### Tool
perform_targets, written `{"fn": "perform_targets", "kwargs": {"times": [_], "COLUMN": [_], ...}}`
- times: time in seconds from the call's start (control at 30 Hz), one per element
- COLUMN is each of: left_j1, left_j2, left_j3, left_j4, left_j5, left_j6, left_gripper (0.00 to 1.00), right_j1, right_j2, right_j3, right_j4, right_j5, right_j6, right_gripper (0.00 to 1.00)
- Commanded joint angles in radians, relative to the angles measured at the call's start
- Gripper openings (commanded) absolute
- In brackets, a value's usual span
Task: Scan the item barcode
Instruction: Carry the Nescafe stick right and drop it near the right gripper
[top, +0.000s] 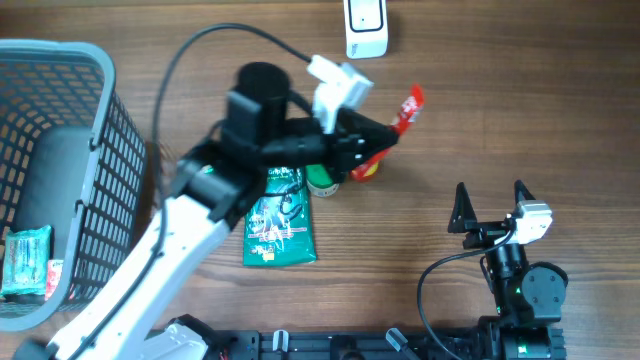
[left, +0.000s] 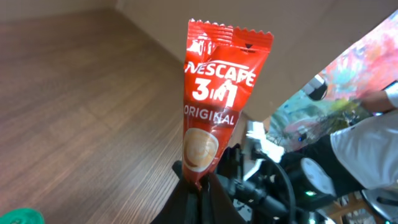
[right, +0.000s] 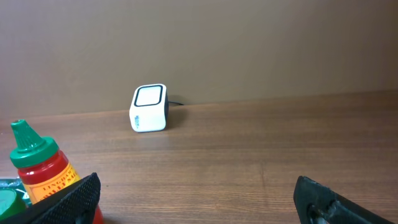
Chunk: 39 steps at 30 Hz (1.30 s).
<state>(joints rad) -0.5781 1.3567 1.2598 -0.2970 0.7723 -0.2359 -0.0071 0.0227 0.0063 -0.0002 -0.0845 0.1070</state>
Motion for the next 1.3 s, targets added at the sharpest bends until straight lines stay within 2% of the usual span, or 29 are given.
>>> {"fn": "perform_targets", "kwargs": {"times": [0.0,0.13,0.33,0.47,0.7,0.83,1.27], "left_j1": [-0.069,-0.142,-0.244,-0.282,-0.289,-0.291,-0.309], "left_j2": [0.082,0.154,0.237,0.291,0.401,0.457,0.478], "left_j3": [-0.003,-0.003,-0.003,-0.003,-0.003,-0.003,-0.007], "left_j4": [0.03,0.029,-0.007,-0.006,-0.007,-0.013,-0.063], "left_j5": [-0.076,-0.155,-0.447,-0.533,-0.538,-0.538,-0.557], "left_j6": [0.027,0.026,0.019,0.019,0.008,-0.037,-0.037], "left_gripper": [0.04,0.04,0.04,0.04,0.04,0.04,0.05], "right_j1": [0.003,0.003,0.003,0.003,0.003,0.003,0.003], "right_j2": [0.002,0.002,0.002,0.002,0.002,0.002,0.002], "right_j3": [-0.001,-0.001,-0.001,-0.001,-0.001,-0.001,-0.001], "right_j4": [0.003,0.003,0.003,0.003,0.003,0.002,0.003], "right_j5": [0.01,0.01,0.01,0.01,0.01,0.01,0.01], "right_j6": [-0.01,-0.01,-0.01,-0.01,-0.01,-0.01,-0.01], "right_gripper": [1.0,1.0,1.0,1.0,1.0,1.0,1.0]}}
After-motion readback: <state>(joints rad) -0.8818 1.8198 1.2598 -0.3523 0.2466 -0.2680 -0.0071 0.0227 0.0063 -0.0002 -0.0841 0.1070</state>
